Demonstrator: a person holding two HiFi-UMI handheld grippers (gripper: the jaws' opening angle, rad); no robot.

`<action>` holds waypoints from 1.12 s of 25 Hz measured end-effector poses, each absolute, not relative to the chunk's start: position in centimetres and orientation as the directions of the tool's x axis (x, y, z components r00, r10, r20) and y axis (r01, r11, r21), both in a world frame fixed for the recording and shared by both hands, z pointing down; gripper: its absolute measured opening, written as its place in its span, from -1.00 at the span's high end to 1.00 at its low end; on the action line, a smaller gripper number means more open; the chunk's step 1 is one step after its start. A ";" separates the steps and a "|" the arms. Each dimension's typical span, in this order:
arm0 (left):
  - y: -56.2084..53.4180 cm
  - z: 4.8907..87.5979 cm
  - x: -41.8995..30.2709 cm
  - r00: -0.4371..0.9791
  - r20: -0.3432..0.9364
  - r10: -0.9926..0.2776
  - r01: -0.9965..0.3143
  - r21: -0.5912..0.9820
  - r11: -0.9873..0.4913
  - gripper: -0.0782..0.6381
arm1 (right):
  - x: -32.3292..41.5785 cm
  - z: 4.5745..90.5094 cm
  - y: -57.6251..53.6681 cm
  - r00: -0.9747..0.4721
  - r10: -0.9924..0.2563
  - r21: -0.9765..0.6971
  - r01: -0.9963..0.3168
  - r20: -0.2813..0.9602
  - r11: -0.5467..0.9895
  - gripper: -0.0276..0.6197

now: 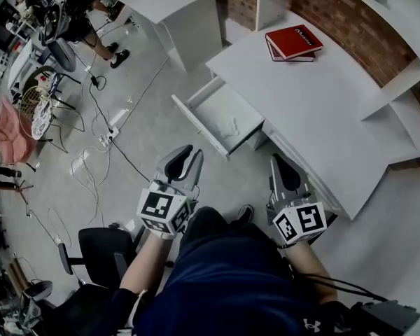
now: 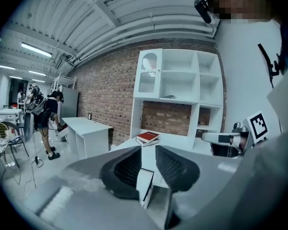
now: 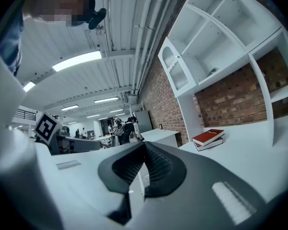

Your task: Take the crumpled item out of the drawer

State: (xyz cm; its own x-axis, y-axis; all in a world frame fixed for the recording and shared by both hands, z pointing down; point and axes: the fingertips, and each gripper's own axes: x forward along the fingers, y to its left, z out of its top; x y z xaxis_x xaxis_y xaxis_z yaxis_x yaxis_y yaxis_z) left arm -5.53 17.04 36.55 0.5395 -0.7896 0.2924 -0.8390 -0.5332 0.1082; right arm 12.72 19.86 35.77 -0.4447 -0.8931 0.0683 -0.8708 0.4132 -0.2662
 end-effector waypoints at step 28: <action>-2.3 49.1 -6.4 0.683 0.456 -0.570 -0.691 0.151 -0.707 0.53 | 9.1 39.8 1.5 -0.309 -0.919 -0.232 -0.939 0.245 0.254 0.91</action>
State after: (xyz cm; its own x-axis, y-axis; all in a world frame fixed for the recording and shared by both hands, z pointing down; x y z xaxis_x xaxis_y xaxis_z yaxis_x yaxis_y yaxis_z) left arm -6.35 -2.27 49.05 0.6833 -0.5705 0.4558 -0.6909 -0.7071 0.1506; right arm 9.11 1.47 39.76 -0.3087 -0.9190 0.2451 -0.9391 0.2536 -0.2318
